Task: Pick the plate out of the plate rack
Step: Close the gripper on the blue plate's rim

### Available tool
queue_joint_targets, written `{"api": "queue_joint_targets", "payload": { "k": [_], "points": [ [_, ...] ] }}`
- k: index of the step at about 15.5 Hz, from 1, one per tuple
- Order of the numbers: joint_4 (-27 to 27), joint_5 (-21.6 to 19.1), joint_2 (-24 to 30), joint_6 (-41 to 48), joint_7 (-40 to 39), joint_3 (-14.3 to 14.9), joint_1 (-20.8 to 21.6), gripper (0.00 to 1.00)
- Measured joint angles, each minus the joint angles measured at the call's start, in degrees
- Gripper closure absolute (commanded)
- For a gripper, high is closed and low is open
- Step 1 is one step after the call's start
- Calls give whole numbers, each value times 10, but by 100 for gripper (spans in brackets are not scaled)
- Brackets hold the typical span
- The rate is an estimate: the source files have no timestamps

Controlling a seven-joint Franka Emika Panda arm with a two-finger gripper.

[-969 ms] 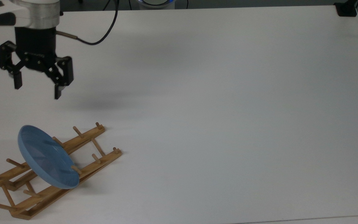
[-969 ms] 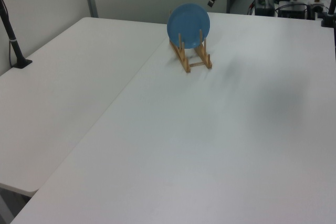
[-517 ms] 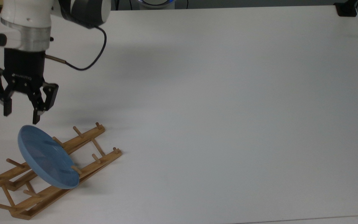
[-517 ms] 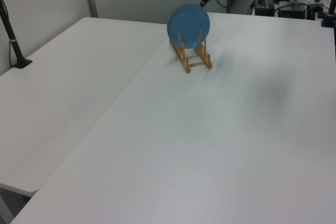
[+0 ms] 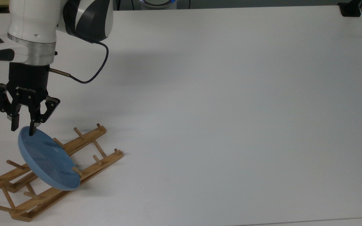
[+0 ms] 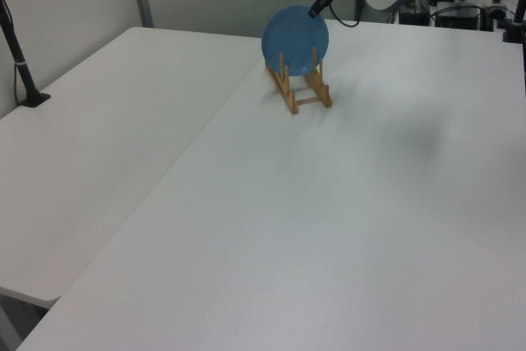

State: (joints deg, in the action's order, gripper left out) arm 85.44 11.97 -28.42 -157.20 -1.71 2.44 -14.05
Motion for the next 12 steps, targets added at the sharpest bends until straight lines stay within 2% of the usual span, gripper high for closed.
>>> {"api": "queue_joint_targets", "payload": {
  "k": [2,7,12],
  "points": [
    [-1,3,-4,-2,0,3,0,67],
    [-6,16,-10,-11,0,9,0,90],
    [-6,19,-10,-11,-2,9,0,100]
  ]
}}
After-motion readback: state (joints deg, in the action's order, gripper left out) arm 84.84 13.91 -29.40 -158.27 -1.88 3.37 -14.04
